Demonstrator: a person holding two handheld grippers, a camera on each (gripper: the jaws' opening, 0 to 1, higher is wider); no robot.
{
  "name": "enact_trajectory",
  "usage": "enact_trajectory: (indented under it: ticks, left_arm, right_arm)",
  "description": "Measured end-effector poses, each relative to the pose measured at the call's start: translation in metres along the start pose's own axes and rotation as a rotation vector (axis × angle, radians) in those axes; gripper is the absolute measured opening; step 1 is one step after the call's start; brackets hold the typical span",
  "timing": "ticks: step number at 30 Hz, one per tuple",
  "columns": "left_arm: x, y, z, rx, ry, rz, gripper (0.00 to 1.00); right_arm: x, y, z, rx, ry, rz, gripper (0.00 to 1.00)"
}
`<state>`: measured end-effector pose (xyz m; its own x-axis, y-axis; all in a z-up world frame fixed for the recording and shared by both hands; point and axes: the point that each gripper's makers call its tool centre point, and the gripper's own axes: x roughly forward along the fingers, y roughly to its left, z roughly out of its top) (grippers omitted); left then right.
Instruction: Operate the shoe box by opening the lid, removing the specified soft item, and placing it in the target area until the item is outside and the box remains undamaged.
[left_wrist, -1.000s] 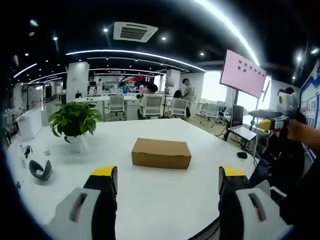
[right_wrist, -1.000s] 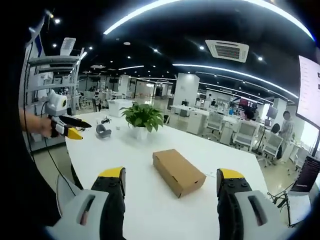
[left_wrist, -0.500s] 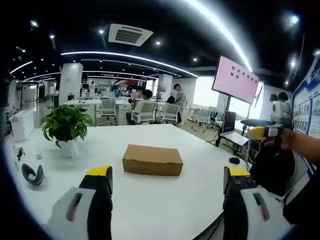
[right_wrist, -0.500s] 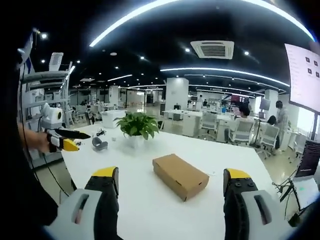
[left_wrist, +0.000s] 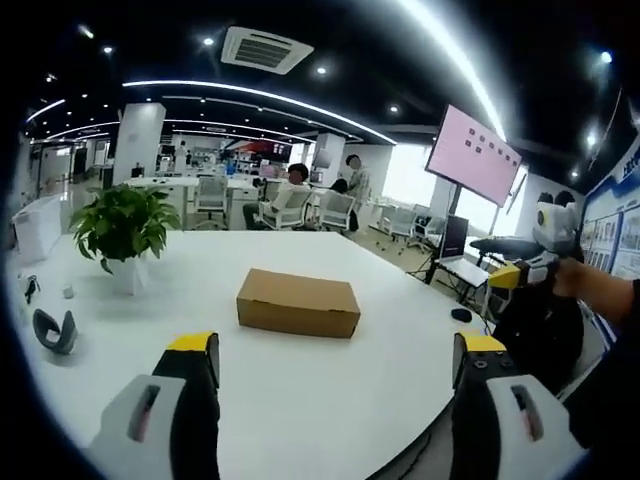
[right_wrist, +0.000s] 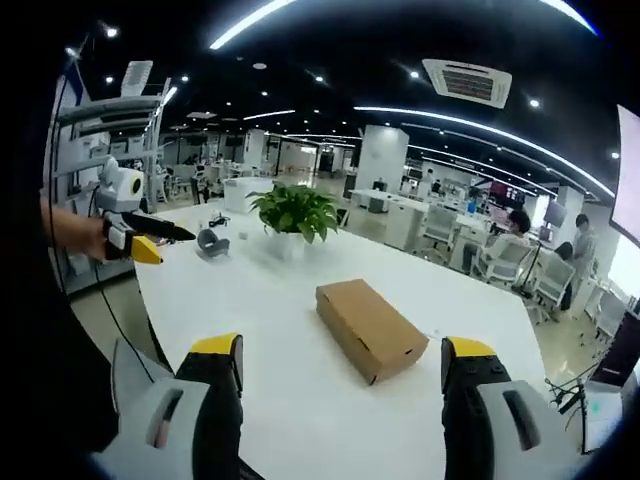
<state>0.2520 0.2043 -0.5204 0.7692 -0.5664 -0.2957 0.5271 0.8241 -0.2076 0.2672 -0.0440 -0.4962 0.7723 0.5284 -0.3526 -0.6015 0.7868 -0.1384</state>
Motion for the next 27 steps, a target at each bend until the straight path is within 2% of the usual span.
enact_trajectory:
  ticks: [1,3,7,11,18,27]
  left_arm:
    - [0.001,0.0,0.0,0.008,0.003,-0.003,0.98]
    - [0.005,0.002,0.0,0.015,0.014,-0.005,0.97]
    - [0.013,0.007,0.008,0.011,0.005,0.011,0.94]
    - [0.017,0.009,0.015,0.047,0.005,0.02,0.93]
    - [0.017,0.021,0.007,0.047,0.039,0.054,0.92]
    - [0.008,0.023,-0.003,0.055,0.065,0.077,0.91]
  right_arm:
    - [0.002,0.001,-0.002,0.013,-0.005,0.008,0.81]
    - [0.008,0.0,-0.01,0.048,0.025,0.022,0.82]
    - [0.006,-0.001,0.008,0.012,-0.02,0.026,0.82]
    - [0.005,-0.003,0.006,0.02,-0.016,0.012,0.81]
    - [0.006,-0.002,-0.015,-0.027,0.054,0.015,0.76]
    - [0.014,0.002,-0.003,-0.001,0.017,0.048,0.76]
